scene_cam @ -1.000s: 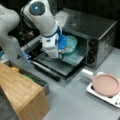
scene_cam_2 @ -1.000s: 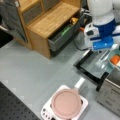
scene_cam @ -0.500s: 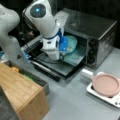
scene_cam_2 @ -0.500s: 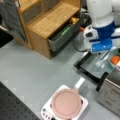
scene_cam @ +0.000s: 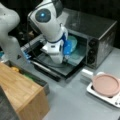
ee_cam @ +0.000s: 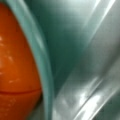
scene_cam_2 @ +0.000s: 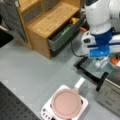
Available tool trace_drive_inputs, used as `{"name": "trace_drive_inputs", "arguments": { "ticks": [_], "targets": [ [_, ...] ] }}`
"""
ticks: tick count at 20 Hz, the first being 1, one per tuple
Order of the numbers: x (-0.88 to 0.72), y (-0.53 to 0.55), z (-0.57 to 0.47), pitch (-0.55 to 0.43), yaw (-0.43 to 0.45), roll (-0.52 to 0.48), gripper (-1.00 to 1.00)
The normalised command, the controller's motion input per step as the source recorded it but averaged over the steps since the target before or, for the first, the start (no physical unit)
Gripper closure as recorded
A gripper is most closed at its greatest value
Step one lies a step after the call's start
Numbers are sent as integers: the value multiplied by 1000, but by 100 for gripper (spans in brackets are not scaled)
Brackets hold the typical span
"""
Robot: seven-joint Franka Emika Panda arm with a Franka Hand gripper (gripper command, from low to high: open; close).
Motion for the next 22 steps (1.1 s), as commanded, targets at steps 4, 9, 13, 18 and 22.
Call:
{"name": "trace_drive_inputs", "arguments": {
  "ticks": [4,9,13,18,22],
  "targets": [
    [42,52,3,13,15,45,100],
    [18,28,-10,1,21,47,100],
    [-3,25,-12,-3,10,46,100],
    [-11,36,6,-1,-9,43,100],
    [-9,17,35,11,-17,33,100]
  ]
}}
